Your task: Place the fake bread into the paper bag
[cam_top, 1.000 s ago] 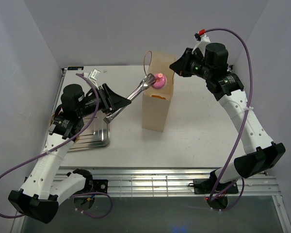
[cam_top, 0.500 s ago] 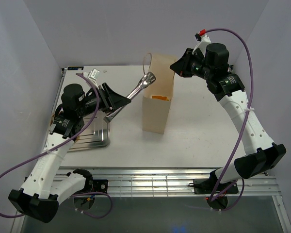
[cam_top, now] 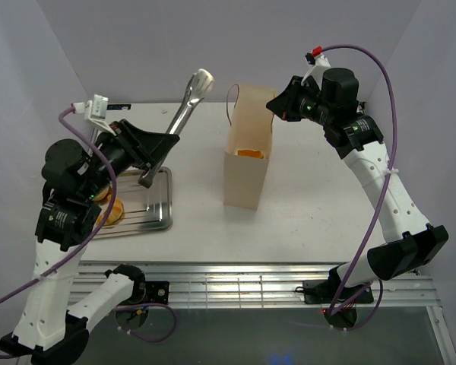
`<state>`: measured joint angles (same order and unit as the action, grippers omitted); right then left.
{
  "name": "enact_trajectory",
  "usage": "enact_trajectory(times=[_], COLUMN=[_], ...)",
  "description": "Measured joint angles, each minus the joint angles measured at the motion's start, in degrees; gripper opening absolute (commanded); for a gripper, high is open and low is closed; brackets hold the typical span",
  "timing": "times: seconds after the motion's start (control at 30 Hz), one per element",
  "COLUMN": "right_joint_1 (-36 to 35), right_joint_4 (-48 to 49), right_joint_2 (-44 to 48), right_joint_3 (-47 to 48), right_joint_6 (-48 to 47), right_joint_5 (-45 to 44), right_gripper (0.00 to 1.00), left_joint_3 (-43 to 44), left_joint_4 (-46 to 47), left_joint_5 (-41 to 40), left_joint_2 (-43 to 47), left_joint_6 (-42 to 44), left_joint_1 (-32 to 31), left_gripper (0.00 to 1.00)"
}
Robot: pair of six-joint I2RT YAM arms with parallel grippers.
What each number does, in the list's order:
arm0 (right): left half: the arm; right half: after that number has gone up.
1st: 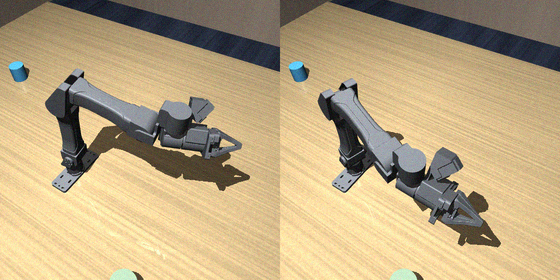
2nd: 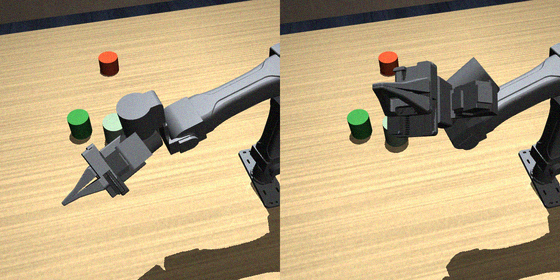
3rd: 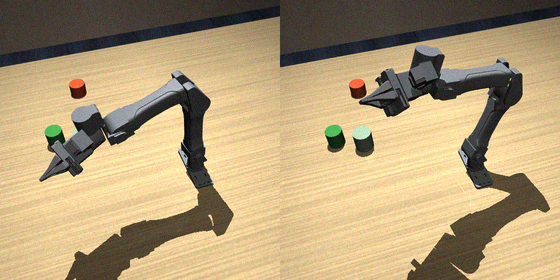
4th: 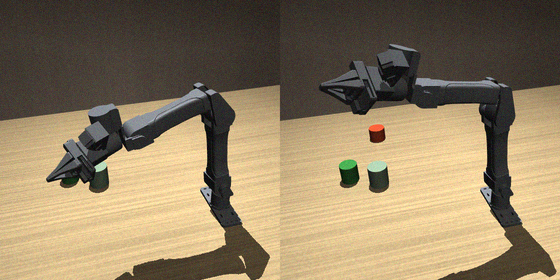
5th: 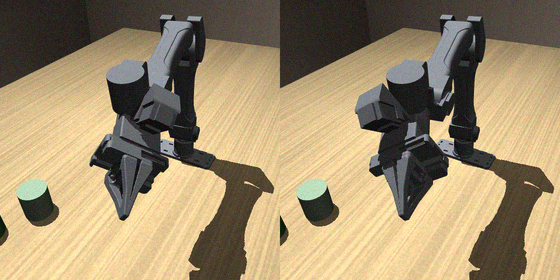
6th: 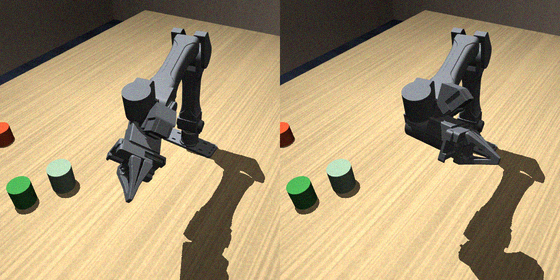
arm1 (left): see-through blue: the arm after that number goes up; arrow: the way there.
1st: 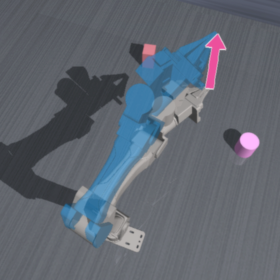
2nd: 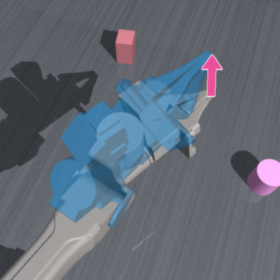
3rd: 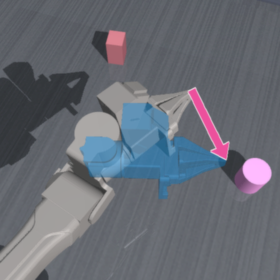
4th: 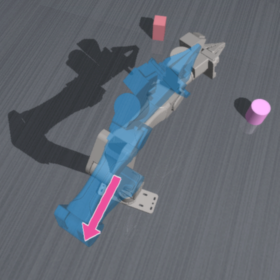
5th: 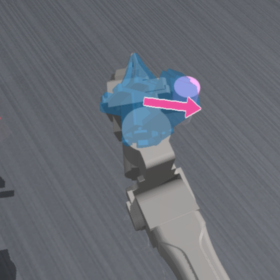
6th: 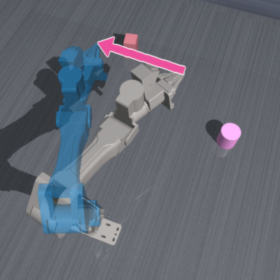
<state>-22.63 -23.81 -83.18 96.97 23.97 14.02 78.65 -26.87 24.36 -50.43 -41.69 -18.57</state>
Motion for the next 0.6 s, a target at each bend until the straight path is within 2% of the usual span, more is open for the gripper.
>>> enact_trajectory(times=[0.17,0.27,0.43,0.6], right_joint_1=[0.0,0.0,0.0,0.0], right_joint_4=[0.0,0.0,0.0,0.0], right_joint_2=[0.0,0.0,0.1,0.1], right_joint_3=[0.0,0.0,-0.1,-0.1], right_joint_6=[0.0,-0.2,-0.3,-0.3], right_joint_5=[0.0,0.1,0.5,1.4], right_gripper=[0.08,0.08,0.08,0.08], left_joint_3=[7.5,8.9,6.0,0.2], left_joint_4=[-7.5,-12.7,-20.1,-23.8], left_joint_5=[-13.1,-22.6,-36.2,-46.2], left_joint_2=[1.3,0.8,-3.5,-9.1], left_joint_6=[3.2,4.6,5.7,5.7], left_joint_1=[0.0,0.0,0.0,0.0], left_gripper=[0.48,0.48,0.48,0.48])
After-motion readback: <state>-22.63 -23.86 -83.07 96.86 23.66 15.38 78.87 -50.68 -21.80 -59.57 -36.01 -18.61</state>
